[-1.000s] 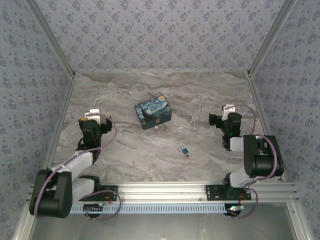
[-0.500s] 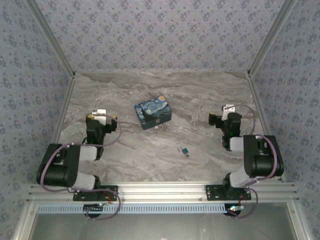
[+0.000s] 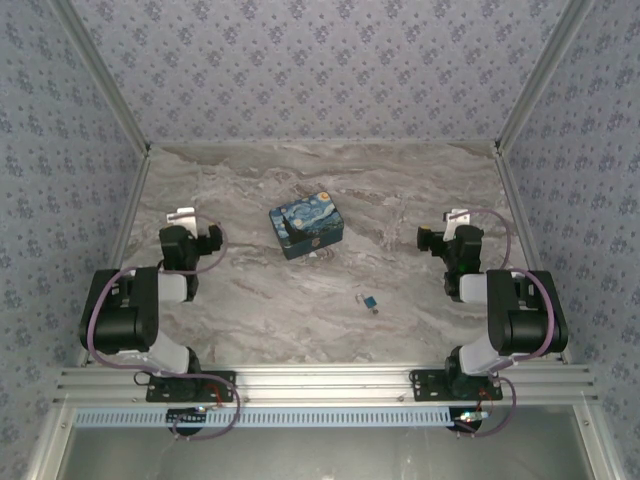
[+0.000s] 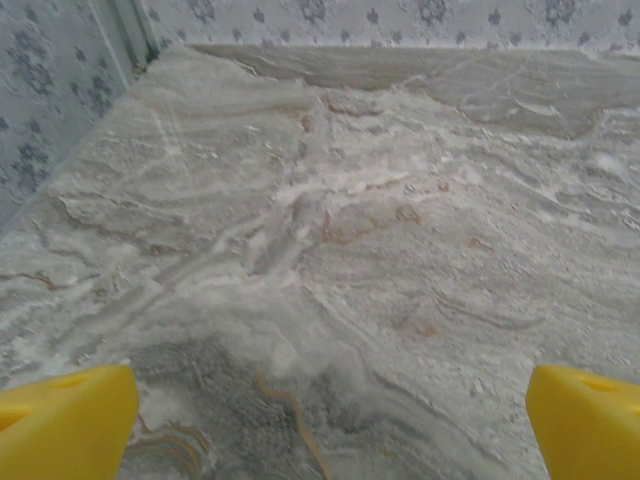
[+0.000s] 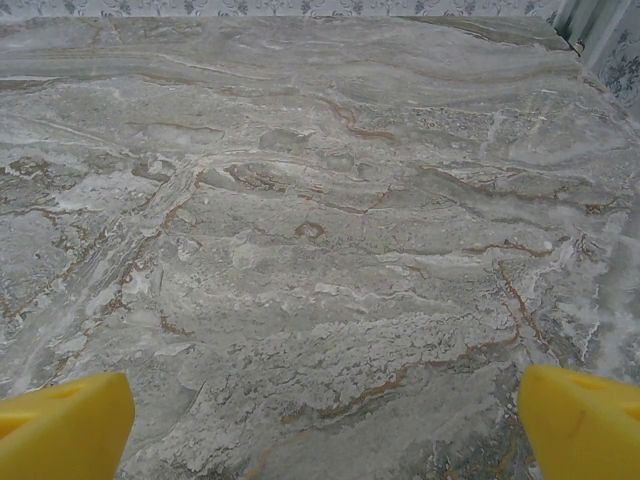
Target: Unlock the padlock with the key
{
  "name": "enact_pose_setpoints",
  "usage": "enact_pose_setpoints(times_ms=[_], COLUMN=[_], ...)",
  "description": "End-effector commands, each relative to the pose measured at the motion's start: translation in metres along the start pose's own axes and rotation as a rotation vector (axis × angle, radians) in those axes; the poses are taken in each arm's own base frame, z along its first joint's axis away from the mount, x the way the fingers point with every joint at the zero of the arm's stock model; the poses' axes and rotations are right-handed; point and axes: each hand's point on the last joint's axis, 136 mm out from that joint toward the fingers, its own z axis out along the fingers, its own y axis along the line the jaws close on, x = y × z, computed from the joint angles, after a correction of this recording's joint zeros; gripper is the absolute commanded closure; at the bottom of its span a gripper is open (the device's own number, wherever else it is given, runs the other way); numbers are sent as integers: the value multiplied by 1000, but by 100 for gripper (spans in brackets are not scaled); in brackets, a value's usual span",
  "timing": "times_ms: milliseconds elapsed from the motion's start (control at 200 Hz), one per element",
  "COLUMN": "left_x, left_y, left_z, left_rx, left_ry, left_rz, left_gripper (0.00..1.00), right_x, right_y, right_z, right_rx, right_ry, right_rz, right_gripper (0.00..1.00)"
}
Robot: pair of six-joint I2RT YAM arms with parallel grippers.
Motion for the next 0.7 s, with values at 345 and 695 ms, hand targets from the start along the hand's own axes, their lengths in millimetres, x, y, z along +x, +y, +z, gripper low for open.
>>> enact_pose_setpoints(times_ms=[345,695], left_x=[-1,-1], left_y=[-7,-7], left_z=[0,0], left_rx=[20,20], left_ry=[10,11], left_rz=[-1,0], left_gripper=[0,1], right_x=[-3,-3], right_y=[2,1], right_z=[2,2], right_rx=[-2,0], right_ry=[-6,-4], right_rz=[7,8], right_gripper=[0,0])
